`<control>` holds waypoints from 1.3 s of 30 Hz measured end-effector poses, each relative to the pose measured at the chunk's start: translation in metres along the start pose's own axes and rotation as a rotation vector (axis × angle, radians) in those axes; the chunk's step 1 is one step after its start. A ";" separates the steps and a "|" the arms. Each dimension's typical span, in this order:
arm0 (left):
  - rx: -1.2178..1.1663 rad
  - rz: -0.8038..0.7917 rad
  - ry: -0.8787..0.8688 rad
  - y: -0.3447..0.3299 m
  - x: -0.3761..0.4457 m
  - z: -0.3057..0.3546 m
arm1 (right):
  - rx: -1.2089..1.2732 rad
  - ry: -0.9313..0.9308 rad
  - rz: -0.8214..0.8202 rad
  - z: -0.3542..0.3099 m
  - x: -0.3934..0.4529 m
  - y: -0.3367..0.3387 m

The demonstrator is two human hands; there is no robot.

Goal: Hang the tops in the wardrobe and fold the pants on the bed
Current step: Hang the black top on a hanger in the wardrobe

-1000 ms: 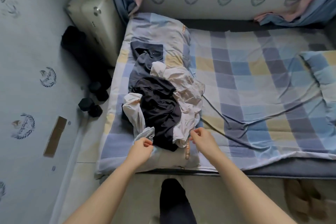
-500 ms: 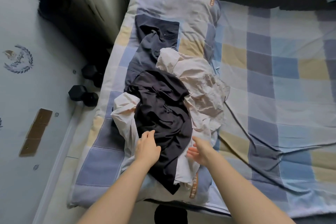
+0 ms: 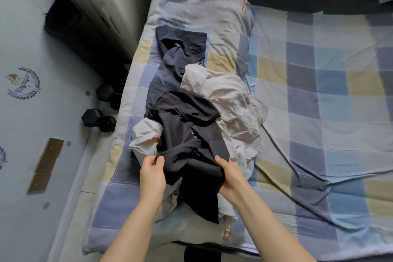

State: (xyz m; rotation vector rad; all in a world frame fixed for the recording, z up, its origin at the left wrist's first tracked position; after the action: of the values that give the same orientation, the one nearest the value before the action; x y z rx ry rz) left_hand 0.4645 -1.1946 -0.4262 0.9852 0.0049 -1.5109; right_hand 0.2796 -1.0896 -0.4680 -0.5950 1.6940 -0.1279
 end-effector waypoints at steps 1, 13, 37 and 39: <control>-0.045 0.011 0.018 0.009 -0.005 0.004 | 0.009 -0.001 -0.014 -0.003 -0.016 -0.006; -0.065 -0.368 0.101 0.068 -0.099 0.060 | -0.058 0.175 -0.344 -0.040 -0.227 -0.078; 0.222 -0.956 -0.390 0.078 -0.352 0.142 | -0.402 0.438 -0.004 0.117 -0.451 0.058; 0.349 -1.019 -0.540 0.081 -0.392 0.138 | 0.016 0.477 -0.053 0.123 -0.446 0.077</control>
State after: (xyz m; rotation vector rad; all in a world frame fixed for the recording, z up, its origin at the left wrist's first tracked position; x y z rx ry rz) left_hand 0.3993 -0.9681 -0.0738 0.8352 -0.1691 -2.7601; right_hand 0.4136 -0.7926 -0.1300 -0.6310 2.1349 -0.3424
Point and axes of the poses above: each hand's wrist, its own x-axis towards the middle knuckle, its own y-axis out of the back of the hand, z = x × y, the point moved 8 cm from there along x, towards the middle knuckle, and after that the axes turned 9 degrees about x, right-handed, at the moved point
